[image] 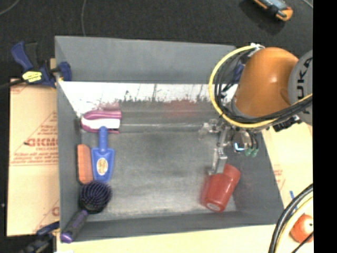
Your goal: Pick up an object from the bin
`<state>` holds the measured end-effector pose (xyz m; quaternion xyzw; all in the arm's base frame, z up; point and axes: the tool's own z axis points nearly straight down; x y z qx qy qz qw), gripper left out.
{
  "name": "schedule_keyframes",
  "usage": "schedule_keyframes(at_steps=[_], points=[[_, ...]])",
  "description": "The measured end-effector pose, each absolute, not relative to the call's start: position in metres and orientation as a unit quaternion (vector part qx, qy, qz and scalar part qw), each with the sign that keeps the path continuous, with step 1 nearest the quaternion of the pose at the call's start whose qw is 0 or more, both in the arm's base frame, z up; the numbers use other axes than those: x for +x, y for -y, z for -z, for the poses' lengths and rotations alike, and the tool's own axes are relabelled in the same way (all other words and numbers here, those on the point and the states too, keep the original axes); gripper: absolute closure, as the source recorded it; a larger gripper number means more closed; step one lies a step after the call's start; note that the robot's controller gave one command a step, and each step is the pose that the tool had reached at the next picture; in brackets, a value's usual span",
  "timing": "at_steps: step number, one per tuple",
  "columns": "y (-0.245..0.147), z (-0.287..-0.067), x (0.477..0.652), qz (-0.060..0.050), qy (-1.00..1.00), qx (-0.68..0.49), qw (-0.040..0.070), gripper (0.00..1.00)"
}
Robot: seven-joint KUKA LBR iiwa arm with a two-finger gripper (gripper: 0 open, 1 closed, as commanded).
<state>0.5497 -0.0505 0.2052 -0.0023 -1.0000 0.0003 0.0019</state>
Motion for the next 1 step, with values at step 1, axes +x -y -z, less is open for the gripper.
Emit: schedule_keyframes(at_steps=[1], points=[[0.0504, -0.2091, 0.5514, -0.001, 1.0, -0.001, -0.002, 0.0]])
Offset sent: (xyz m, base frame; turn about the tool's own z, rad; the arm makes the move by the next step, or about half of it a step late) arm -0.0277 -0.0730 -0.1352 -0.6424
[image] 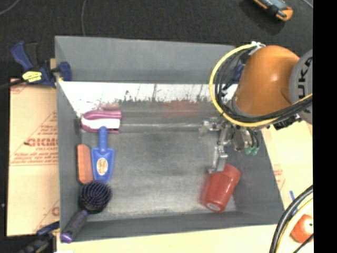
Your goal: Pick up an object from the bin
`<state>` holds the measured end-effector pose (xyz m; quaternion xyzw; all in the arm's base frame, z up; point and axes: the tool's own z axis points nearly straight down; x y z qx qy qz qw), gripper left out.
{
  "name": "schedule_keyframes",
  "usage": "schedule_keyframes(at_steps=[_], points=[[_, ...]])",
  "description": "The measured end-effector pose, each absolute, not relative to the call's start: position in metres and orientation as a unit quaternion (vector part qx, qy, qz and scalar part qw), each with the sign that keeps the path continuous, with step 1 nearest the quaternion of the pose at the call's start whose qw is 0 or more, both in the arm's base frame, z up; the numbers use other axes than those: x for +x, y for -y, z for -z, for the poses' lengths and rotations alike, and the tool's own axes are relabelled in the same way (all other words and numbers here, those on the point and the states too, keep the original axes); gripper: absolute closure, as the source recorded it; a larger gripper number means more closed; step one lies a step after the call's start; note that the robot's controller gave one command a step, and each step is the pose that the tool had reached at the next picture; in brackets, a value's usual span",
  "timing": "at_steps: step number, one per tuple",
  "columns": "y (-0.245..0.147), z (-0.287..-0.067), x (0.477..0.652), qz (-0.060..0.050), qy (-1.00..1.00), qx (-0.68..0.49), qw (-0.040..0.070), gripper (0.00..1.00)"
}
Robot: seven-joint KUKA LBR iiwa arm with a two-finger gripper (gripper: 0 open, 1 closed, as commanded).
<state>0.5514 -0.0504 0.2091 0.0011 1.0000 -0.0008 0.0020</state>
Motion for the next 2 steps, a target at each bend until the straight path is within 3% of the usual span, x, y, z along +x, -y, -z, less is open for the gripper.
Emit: schedule_keyframes(at_steps=[1, 2], points=[[0.115, -0.091, 0.527, 0.001, -0.96, -0.279, 0.0, 0.0], [0.132, -0.157, 0.527, 0.002, -0.961, -0.275, 0.004, 0.0]])
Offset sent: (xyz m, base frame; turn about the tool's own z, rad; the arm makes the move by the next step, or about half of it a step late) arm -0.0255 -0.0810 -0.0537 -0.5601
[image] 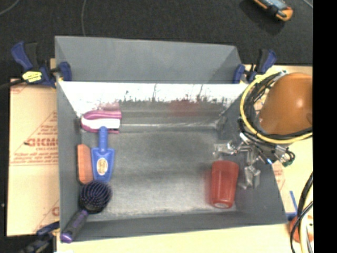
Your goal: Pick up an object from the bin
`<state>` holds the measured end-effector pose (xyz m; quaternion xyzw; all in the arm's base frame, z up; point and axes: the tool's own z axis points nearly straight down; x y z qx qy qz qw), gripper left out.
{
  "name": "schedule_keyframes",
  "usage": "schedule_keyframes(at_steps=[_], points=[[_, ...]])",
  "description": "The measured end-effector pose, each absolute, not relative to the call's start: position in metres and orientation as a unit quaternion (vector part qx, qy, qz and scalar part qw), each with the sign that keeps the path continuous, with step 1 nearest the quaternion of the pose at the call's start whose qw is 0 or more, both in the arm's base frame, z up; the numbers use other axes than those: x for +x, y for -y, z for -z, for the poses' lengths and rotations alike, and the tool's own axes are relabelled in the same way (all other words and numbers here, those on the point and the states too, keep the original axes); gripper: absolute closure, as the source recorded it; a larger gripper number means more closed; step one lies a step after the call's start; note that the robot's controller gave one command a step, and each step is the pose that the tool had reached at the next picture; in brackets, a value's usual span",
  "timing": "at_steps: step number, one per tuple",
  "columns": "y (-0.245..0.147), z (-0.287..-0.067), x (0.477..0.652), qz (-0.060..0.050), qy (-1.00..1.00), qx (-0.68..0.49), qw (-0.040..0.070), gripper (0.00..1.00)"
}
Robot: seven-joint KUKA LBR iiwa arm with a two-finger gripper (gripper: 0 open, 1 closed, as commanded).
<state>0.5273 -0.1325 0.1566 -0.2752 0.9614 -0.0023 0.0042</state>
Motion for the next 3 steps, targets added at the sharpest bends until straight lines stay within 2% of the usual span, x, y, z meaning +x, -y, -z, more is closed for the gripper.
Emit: schedule_keyframes(at_steps=[1, 2, 3], points=[[0.102, -0.111, 0.488, 0.0, -0.864, -0.504, -0.006, 0.0], [0.126, -0.072, 0.495, -0.003, -0.83, -0.557, 0.005, 0.0], [0.096, -0.07, 0.487, 0.0, -0.671, -0.741, -0.003, 1.0]])
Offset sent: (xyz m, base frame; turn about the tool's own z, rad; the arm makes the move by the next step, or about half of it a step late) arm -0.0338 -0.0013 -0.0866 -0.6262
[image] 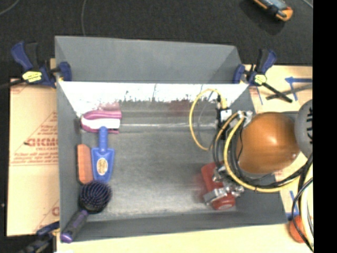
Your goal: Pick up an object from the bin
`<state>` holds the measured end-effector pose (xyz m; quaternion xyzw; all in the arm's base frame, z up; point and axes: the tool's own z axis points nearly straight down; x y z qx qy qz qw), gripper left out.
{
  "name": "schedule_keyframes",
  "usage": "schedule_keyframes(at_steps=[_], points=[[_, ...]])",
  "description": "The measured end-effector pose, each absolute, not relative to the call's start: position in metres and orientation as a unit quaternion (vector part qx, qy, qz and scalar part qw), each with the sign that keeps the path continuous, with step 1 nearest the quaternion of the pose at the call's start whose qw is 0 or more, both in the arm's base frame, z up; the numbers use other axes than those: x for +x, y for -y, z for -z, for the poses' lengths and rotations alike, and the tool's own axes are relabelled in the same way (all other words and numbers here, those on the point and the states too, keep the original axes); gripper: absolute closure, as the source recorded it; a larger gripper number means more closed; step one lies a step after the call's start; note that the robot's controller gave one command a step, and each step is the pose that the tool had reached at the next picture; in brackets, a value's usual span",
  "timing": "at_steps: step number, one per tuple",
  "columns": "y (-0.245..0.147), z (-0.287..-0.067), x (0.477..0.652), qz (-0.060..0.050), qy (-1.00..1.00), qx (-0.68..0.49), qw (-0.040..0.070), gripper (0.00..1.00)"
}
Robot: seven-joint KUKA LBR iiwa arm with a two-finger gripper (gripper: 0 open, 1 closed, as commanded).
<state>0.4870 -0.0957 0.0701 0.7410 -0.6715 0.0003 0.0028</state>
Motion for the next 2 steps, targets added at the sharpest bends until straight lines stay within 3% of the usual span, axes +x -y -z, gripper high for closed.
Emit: schedule_keyframes(at_steps=[2], points=[[0.096, -0.0744, 0.4868, 0.0, 0.673, 0.74, 0.003, 1.0]])
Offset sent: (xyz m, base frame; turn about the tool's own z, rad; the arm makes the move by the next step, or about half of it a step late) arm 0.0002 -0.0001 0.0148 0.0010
